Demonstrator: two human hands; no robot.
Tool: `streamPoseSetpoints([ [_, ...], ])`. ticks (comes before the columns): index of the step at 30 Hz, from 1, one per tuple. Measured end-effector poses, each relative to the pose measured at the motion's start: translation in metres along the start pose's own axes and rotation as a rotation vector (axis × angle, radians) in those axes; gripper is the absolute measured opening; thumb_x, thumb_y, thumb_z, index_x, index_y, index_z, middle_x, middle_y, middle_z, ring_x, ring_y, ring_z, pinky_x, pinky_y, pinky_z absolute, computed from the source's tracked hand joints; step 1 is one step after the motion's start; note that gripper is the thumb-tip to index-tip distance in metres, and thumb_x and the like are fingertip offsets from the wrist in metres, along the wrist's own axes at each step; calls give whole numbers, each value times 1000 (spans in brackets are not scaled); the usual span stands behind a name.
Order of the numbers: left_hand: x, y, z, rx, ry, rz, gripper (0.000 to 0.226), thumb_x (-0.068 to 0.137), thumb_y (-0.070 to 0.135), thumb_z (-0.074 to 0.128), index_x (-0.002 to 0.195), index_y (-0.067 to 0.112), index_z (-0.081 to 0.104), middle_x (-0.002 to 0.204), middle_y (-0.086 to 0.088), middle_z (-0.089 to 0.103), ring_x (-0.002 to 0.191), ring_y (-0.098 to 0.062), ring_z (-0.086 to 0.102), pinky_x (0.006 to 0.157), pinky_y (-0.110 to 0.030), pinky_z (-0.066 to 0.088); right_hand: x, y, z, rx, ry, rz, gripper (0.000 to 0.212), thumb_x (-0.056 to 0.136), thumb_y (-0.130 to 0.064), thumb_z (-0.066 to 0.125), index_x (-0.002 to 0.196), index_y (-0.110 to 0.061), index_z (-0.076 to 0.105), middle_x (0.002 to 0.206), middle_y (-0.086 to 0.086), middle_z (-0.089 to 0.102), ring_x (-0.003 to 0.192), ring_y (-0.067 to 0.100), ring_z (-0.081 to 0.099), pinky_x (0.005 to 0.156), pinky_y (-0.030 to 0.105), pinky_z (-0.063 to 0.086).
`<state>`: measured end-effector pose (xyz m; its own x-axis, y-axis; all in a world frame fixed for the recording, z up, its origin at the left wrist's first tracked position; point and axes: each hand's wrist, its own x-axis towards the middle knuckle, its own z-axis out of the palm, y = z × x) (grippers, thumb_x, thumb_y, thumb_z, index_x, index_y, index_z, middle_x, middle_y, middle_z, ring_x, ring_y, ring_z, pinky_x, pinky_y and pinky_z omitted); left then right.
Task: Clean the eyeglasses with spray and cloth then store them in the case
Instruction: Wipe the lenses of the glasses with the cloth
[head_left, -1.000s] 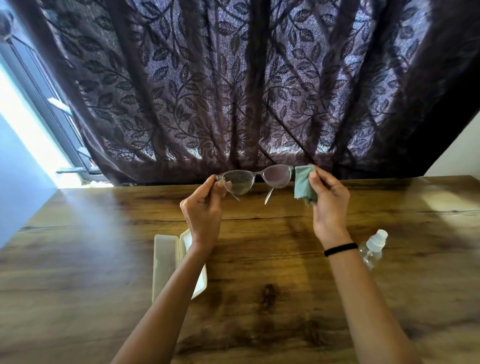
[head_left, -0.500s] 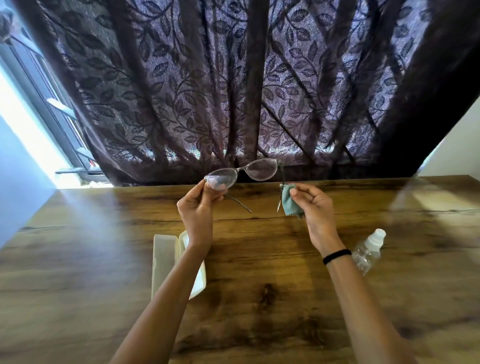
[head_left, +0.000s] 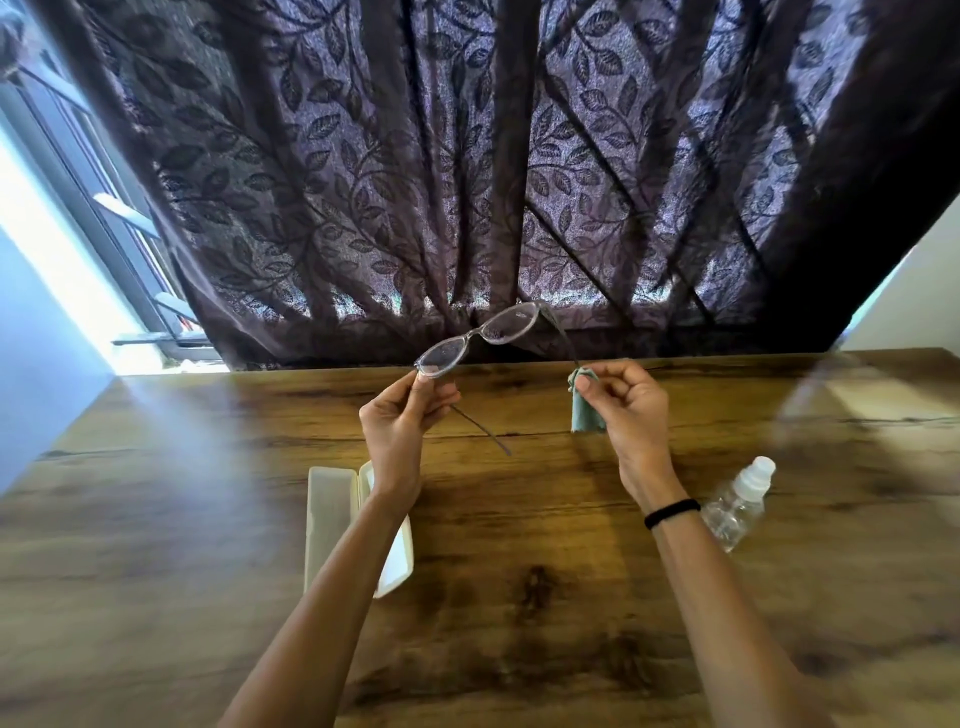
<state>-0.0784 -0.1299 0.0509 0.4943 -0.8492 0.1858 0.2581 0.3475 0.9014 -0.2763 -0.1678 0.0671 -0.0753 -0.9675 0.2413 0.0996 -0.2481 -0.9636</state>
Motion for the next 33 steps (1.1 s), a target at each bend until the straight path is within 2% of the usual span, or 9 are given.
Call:
streamPoseSetpoints([
  [4, 3, -3, -13, 181, -81, -74, 21, 89, 12, 58, 105, 1, 65, 72, -5, 73, 70, -17, 70, 61, -18, 55, 1, -6, 0, -100, 36, -102, 16, 81, -3, 65, 78, -18, 59, 78, -3, 68, 74, 3, 65, 68, 18, 52],
  [8, 15, -1, -30, 378, -146, -179, 27, 88, 15, 60, 108, -3, 64, 71, -6, 72, 66, -17, 70, 59, -18, 55, 3, -13, 1, -272, 77, -234, 15, 79, -2, 68, 77, -13, 58, 77, -10, 65, 72, -2, 64, 68, 18, 52],
  [11, 23, 12, -29, 753, -58, 171, 23, 87, 17, 63, 102, 1, 69, 83, 4, 71, 67, -5, 64, 63, -6, 47, 3, -14, 3, -428, 90, -329, 11, 79, -6, 67, 77, -14, 60, 76, -8, 65, 77, 9, 64, 71, 28, 52],
  [13, 25, 27, -17, 925, -56, 462, 21, 85, 18, 65, 103, 8, 70, 99, 6, 67, 85, -5, 62, 76, -5, 44, 1, -15, 6, -531, 65, -384, 9, 80, -8, 66, 79, -14, 61, 76, -9, 63, 83, 20, 62, 73, 31, 50],
  [15, 27, 41, 0, 968, -191, 677, 22, 84, 19, 65, 104, 11, 70, 108, 0, 67, 99, -13, 60, 88, -20, 45, -2, -19, 10, -605, 34, -426, 6, 81, -6, 65, 81, -11, 61, 75, -16, 56, 84, 19, 57, 73, 22, 47],
  [18, 21, 49, 28, 1073, -401, 867, 23, 82, 17, 67, 103, 11, 71, 103, -1, 69, 99, -16, 57, 85, -22, 44, -8, -23, 15, -680, 1, -475, 7, 81, -3, 64, 82, -9, 61, 76, -6, 56, 84, 16, 53, 71, 12, 43],
  [23, 18, 44, 46, 1270, -564, 869, 15, 75, 7, 70, 90, 7, 72, 83, -5, 71, 86, -26, 61, 66, -37, 55, -13, -23, 14, -838, 13, -507, 8, 83, -3, 64, 83, -10, 59, 80, -1, 47, 74, 11, 47, 63, 22, 39],
  [28, 14, 40, 46, 1405, -546, 793, 17, 72, 6, 64, 88, 11, 69, 82, -2, 68, 88, -23, 57, 61, -40, 53, -19, -36, 18, -899, 2, -645, 11, 78, 4, 65, 80, -6, 60, 68, -20, 24, 70, 20, 53, 47, 31, 46],
  [33, 13, 43, 41, 1390, -528, 740, 12, 75, 11, 64, 86, 14, 69, 77, -3, 66, 82, -25, 59, 57, -39, 51, -21, -41, 22, -918, 15, -747, 11, 77, 7, 64, 78, -4, 62, 64, -22, 29, 69, 25, 55, 45, 37, 49],
])
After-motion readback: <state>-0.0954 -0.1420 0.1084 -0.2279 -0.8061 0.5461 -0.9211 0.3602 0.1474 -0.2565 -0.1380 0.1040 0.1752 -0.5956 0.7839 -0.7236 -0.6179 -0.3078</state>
